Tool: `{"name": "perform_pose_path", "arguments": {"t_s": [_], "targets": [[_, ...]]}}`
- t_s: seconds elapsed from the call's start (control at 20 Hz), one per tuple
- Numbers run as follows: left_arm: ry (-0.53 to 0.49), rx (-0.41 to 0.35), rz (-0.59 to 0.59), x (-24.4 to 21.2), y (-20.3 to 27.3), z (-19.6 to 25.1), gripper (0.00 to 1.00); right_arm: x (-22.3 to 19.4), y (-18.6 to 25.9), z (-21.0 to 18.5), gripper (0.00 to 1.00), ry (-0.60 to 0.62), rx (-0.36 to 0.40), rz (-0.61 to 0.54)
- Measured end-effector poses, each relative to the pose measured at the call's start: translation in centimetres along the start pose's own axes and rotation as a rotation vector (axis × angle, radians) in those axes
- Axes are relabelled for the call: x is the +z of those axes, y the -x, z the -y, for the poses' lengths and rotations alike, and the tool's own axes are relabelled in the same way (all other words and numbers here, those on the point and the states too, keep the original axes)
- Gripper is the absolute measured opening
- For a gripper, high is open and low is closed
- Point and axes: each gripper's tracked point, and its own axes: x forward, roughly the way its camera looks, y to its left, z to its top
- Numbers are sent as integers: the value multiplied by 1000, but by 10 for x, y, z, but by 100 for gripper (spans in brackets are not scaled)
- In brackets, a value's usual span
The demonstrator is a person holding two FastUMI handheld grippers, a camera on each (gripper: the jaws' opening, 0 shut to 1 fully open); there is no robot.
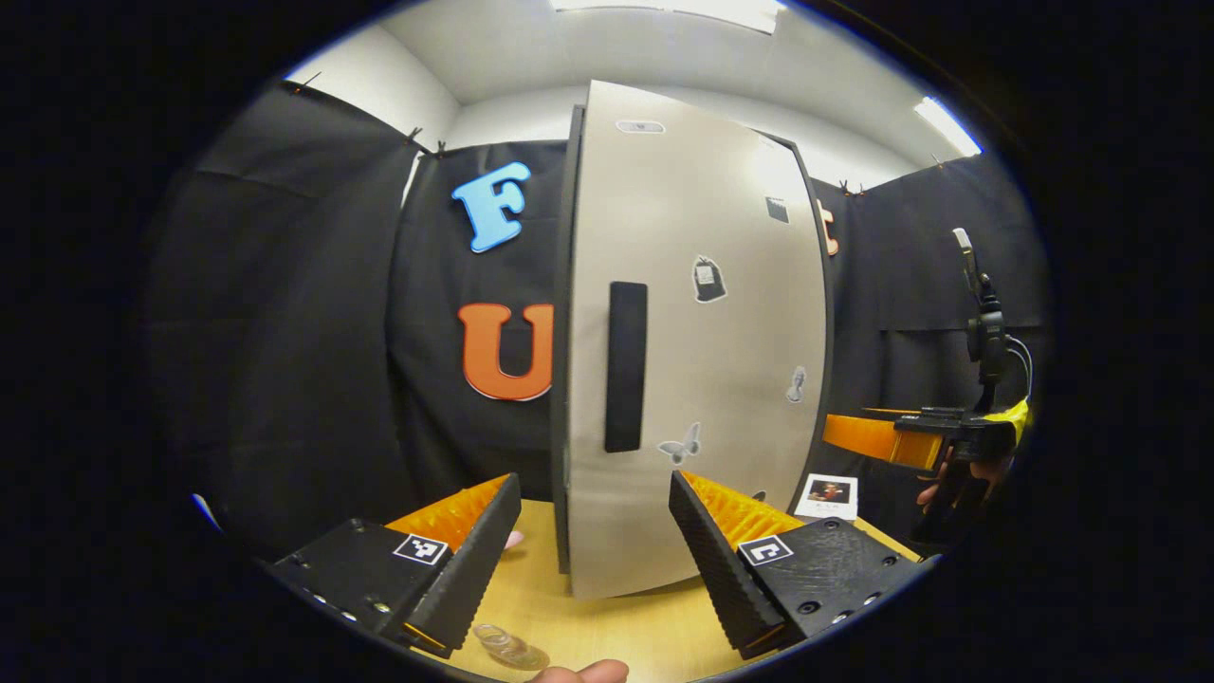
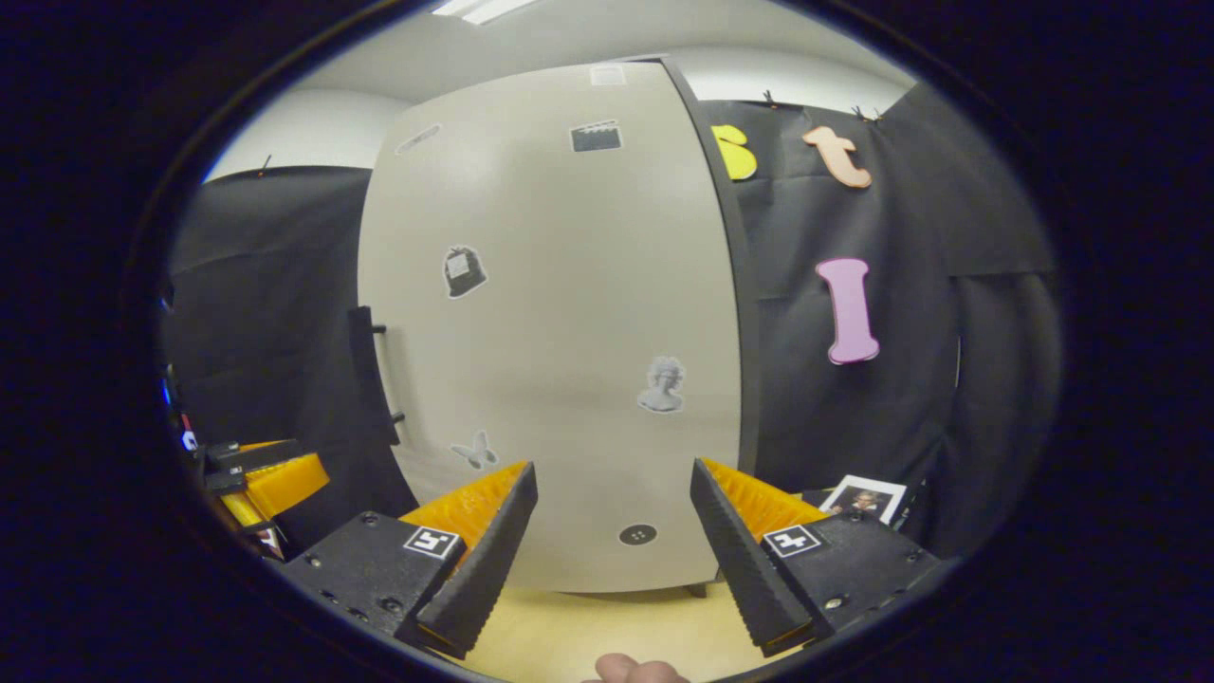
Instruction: Open the cabinet door with the right hand, grasp the bottle in the cabinet with the left hand and place it on the coaster, then close the cabinet door with the right hand.
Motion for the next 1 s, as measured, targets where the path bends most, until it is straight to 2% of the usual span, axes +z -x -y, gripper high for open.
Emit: {"name": "perform_pose_path", "arguments": {"t_s": [0.3,0.55,0.7,1.0], "targets": [[4,-117,-5,-8,-37,37,95,-7,34,31,100,-45,-130,3],[22,-132,-16,-14,-61,49,95,-3,47,44,100,-69,-202,17],[12,-125,-18,-15,-65,49,95,-1,43,41,99,-60,-196,23],[6,-63,-5,-14,-63,35,95,1,34,26,100,-54,-152,41]]}}
